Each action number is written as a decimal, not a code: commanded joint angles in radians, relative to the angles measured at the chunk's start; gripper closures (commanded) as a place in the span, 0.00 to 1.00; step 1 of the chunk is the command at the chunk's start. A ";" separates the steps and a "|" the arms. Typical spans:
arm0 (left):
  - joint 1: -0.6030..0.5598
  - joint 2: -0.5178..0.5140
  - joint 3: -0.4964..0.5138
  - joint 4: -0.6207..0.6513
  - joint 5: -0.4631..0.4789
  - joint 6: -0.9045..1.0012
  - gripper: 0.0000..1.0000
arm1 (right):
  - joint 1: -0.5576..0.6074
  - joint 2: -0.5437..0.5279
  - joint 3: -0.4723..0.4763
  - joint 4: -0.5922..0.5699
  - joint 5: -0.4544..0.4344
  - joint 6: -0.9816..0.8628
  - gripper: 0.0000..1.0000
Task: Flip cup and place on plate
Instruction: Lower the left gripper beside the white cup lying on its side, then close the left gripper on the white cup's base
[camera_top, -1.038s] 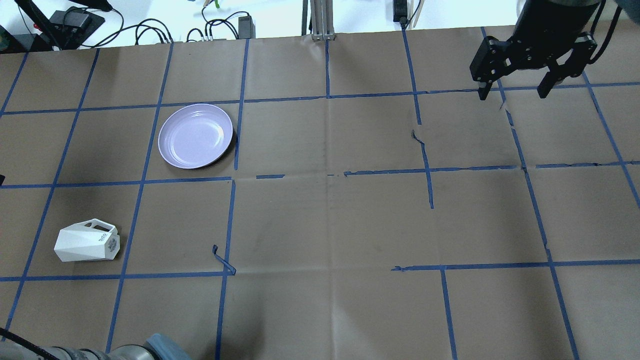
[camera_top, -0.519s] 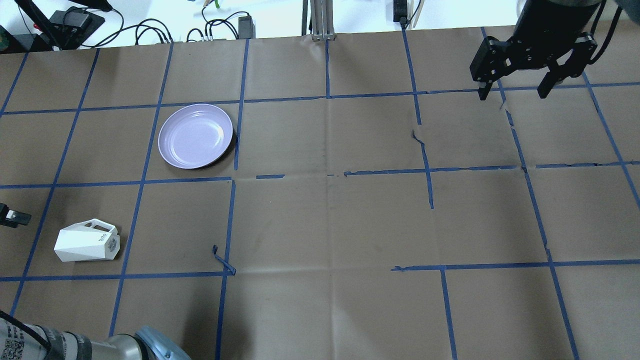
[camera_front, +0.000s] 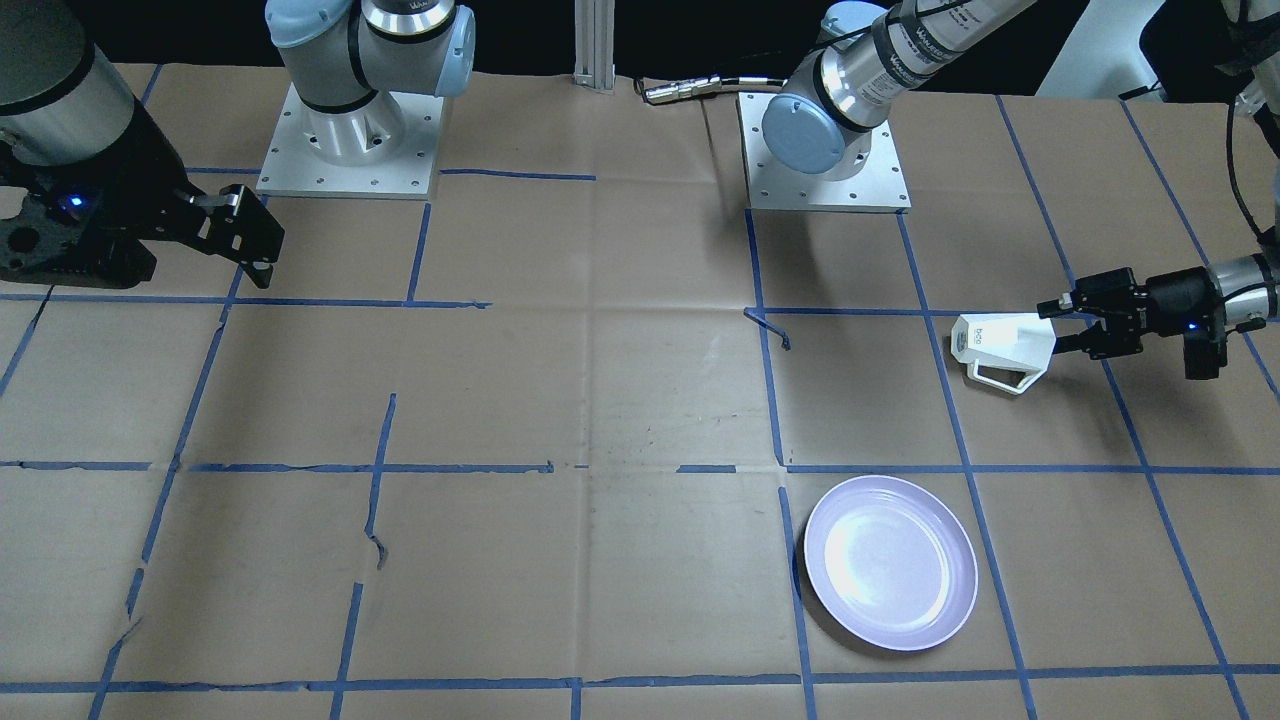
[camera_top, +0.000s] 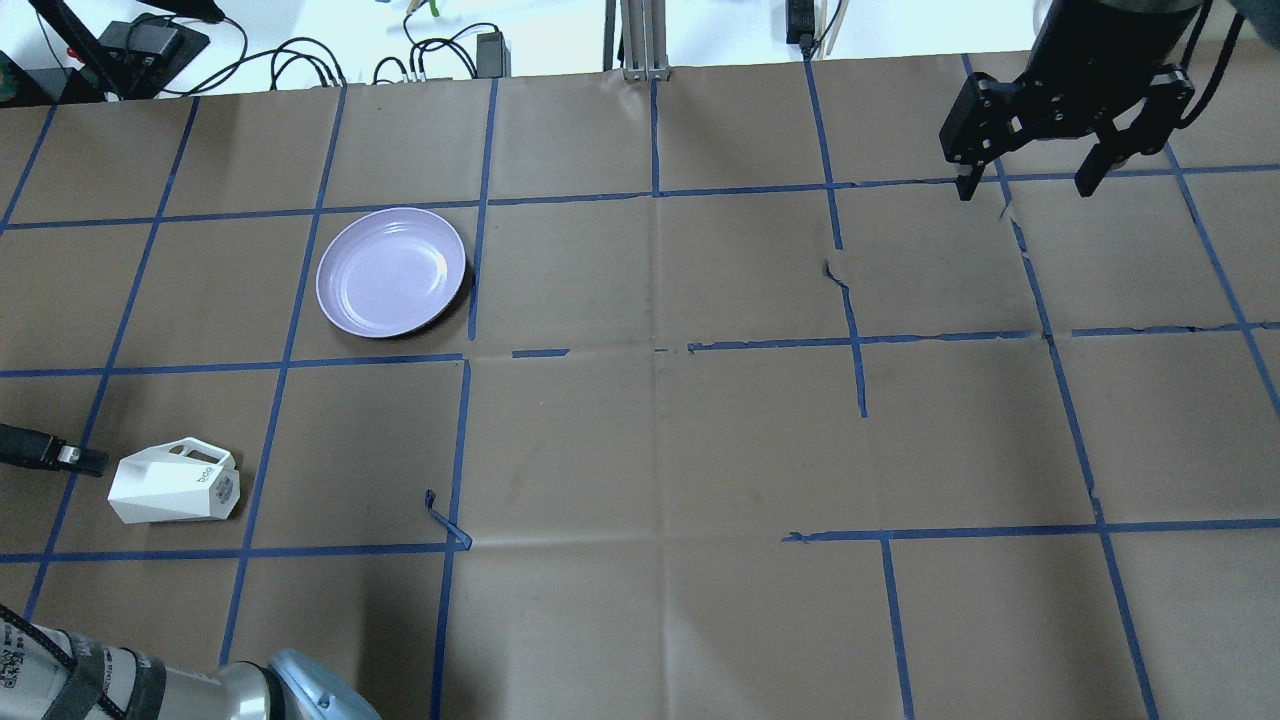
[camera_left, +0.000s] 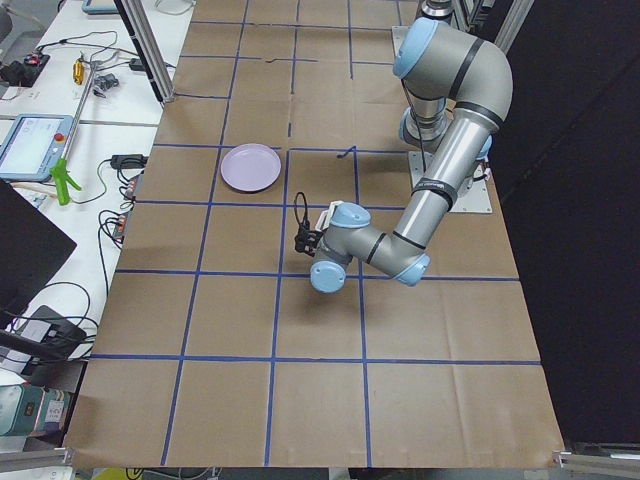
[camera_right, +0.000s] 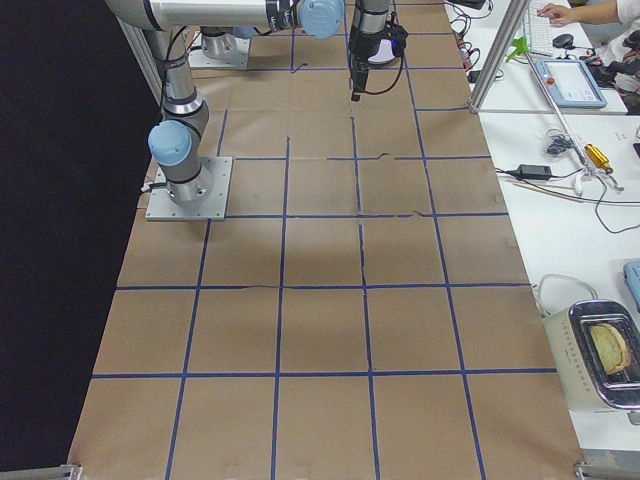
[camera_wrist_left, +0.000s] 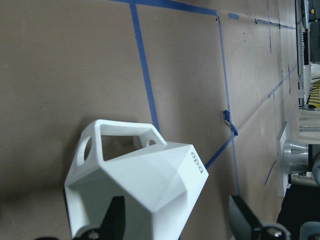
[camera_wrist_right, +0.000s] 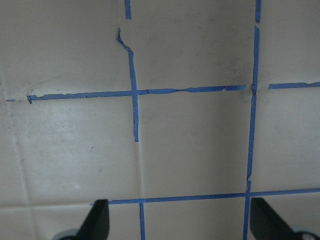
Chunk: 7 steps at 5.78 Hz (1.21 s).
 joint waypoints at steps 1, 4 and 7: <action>0.000 -0.012 0.003 -0.027 -0.003 -0.003 0.75 | 0.000 0.000 0.000 0.000 0.000 0.000 0.00; -0.006 0.041 0.029 -0.061 -0.075 -0.011 1.00 | 0.000 0.000 0.000 0.000 0.000 0.000 0.00; -0.186 0.311 0.047 -0.033 -0.089 -0.234 1.00 | 0.000 0.000 0.000 0.000 0.000 0.000 0.00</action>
